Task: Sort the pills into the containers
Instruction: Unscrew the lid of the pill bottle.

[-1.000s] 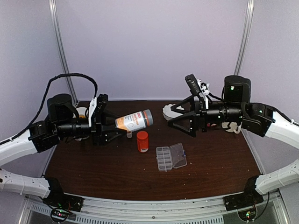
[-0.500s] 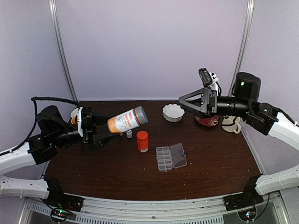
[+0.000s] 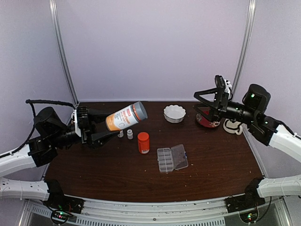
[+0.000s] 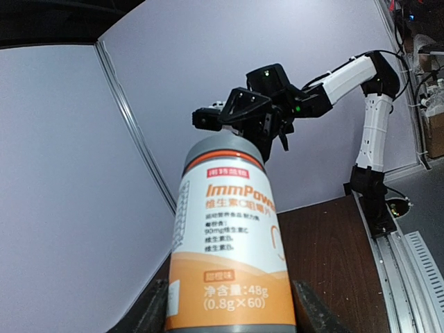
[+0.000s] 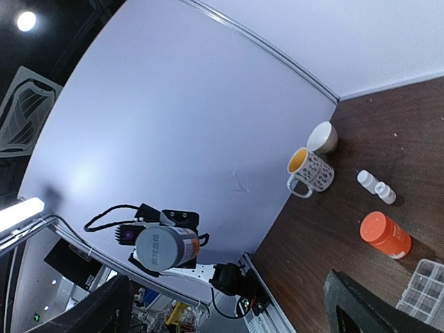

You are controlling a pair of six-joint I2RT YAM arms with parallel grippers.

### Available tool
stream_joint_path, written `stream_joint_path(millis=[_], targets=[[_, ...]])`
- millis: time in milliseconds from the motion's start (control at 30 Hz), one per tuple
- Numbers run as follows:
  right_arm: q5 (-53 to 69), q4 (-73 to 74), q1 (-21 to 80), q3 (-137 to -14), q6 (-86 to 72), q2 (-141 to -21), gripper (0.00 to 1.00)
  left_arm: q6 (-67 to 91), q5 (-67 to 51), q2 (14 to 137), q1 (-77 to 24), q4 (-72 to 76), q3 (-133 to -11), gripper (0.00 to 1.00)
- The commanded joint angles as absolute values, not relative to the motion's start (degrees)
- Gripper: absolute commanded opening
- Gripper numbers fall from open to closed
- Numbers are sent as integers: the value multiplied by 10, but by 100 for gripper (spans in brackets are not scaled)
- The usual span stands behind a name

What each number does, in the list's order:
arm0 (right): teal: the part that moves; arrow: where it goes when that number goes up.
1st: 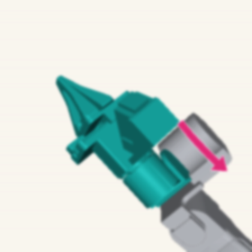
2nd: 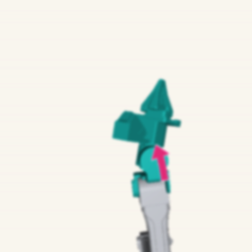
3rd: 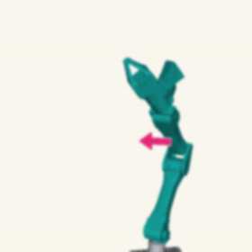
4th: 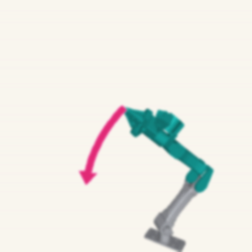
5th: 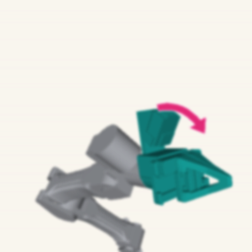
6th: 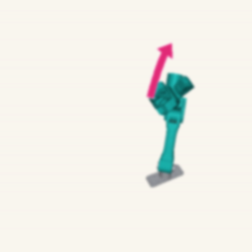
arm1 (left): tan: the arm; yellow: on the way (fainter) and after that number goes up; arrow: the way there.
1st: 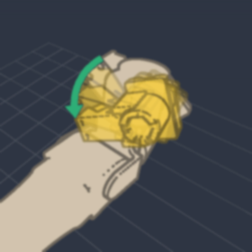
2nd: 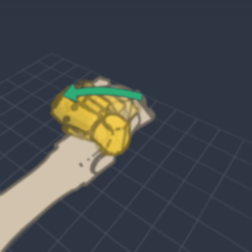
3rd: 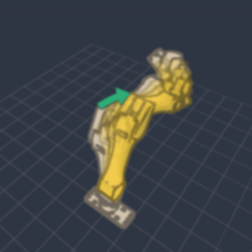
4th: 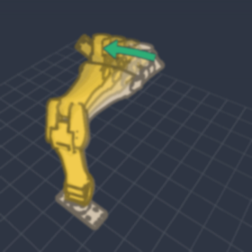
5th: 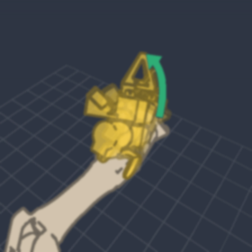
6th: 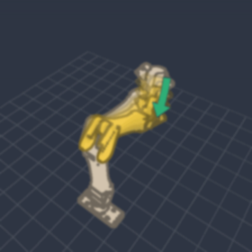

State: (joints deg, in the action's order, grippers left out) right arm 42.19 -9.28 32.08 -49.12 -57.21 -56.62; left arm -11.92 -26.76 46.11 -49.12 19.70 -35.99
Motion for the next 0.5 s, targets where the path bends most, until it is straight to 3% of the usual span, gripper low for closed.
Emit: stream_joint_path(millis=[0,67,300,467], targets=[[425,-252,292,-433,-658,-540,100,-128,-267,463,-493,252,-355,0],[417,-315,279,-398,-687,-533,100,-128,-268,464,-493,257,-354,0],[388,-263,288,-411,-667,-530,100,-131,-273,468,-493,255,-357,0],[337,-112,339,-487,-588,-548,100,-135,-278,475,-493,258,-360,0]])
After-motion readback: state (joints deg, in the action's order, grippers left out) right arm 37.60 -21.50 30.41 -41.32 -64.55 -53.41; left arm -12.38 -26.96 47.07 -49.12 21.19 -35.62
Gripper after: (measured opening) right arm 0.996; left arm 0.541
